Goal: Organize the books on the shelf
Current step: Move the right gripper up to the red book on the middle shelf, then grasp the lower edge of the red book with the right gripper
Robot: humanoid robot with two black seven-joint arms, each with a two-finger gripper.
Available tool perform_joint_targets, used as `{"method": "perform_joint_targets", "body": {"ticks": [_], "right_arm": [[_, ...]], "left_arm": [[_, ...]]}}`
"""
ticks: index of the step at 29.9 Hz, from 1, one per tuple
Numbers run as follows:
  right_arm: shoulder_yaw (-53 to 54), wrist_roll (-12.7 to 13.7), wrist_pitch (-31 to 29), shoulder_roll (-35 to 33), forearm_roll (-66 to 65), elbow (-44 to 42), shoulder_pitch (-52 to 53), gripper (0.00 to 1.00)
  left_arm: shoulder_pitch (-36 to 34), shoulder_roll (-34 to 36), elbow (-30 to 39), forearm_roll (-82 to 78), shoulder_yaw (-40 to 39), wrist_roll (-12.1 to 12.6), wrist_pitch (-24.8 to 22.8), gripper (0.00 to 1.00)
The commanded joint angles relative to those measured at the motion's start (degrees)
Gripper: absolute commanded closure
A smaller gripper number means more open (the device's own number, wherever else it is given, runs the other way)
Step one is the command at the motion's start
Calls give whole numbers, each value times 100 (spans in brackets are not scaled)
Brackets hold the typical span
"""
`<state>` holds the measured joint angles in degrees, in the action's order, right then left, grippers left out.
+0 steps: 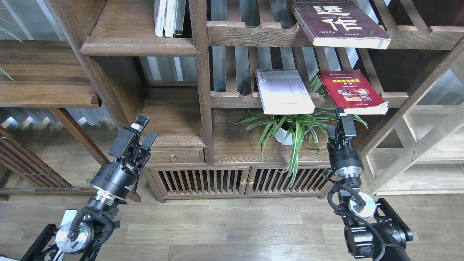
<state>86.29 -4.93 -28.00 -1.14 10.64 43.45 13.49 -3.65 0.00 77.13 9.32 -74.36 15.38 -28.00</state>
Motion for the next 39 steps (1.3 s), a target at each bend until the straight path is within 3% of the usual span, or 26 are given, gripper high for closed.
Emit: {"method": "perform_joint_targets", "body": {"ticks": [1, 21, 27, 39], "right_arm": [[10, -8, 0, -140, 0, -73, 14, 0], [-7, -16, 0, -484, 0, -557, 567, 0], [-42, -16, 470, -484, 0, -618, 646, 0], [-69, -8, 646, -510, -9, -1049, 848, 0]], "left_arm": [[22, 0, 82, 0, -9, -8, 0, 1], [207, 0, 320, 0, -35, -8, 0, 1], [207, 0, 416, -9, -53, -8, 0, 1], [681, 0, 829, 0, -70, -8, 0, 1]]}}
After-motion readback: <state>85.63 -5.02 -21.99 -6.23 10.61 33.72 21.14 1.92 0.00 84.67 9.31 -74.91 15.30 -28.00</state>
